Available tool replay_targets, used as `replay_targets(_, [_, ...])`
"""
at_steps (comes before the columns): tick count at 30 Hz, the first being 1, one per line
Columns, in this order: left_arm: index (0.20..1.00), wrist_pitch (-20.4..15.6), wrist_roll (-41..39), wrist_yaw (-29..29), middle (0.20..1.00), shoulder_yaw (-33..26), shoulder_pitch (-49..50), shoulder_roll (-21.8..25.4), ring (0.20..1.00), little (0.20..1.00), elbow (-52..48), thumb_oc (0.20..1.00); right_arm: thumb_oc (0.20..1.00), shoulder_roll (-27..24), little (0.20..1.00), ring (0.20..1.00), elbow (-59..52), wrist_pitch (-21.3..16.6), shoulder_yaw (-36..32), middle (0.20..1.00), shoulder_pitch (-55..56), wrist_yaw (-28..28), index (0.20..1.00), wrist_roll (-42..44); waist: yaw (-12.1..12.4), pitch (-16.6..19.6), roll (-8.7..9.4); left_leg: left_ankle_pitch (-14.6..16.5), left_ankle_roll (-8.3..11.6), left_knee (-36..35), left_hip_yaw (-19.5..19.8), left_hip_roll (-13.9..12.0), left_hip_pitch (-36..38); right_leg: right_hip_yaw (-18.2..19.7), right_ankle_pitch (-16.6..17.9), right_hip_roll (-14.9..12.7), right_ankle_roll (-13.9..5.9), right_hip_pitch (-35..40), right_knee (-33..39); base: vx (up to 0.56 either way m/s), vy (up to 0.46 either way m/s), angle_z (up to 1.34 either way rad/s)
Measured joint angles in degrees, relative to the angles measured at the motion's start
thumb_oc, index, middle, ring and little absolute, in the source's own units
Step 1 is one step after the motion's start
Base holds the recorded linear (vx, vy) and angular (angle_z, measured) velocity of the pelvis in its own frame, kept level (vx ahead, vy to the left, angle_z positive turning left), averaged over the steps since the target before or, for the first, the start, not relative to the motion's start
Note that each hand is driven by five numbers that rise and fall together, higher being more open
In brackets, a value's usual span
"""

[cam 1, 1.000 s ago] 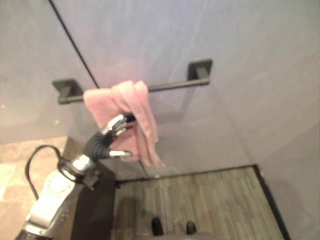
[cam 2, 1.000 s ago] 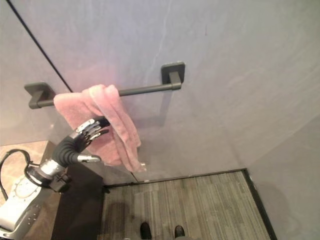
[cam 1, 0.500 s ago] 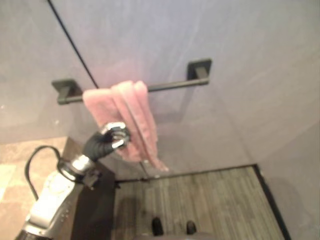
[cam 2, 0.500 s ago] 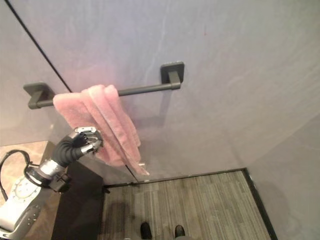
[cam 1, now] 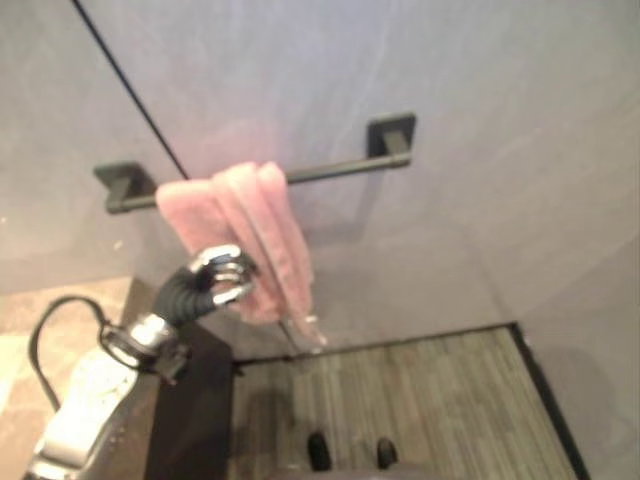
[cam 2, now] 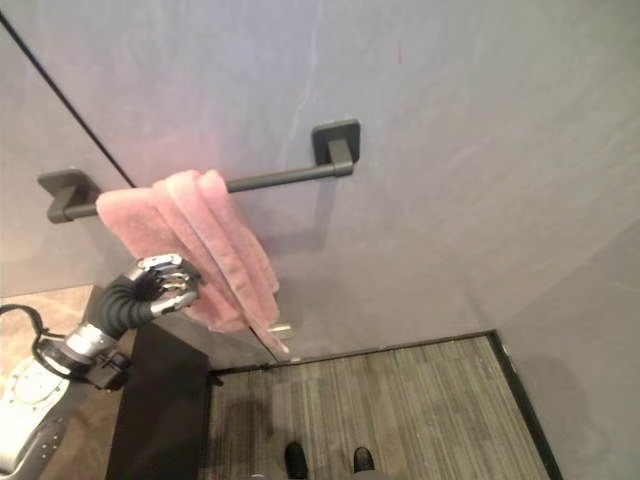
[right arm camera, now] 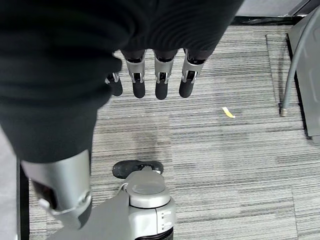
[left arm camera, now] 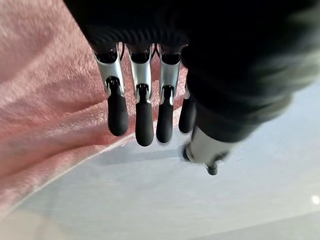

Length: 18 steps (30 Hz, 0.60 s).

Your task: Put brush and paste in cup on sink, flatten towel.

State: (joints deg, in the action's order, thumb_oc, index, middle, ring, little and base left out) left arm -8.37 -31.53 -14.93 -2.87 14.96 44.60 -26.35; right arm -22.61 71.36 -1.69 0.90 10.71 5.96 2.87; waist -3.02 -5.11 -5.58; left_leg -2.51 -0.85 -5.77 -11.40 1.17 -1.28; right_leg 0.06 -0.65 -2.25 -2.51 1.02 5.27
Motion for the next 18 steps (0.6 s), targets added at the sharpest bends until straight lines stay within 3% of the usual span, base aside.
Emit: replay_targets(18, [1.000,0.0,-0.1,0.0,1.000,-0.3,-1.0,0.0,1.000,1.000,-0.4,1.000,1.000,0.0,1.000,1.000,1.7,0.0,1.6,1.000,-1.2,0.5,1.000,0.0,0.3,-0.2,0.18,0.0,0.02,0.0,0.4,0.0,-0.8,-0.6,0.0,0.1,0.09,-0.7,0.0,0.00,-0.004,0.01])
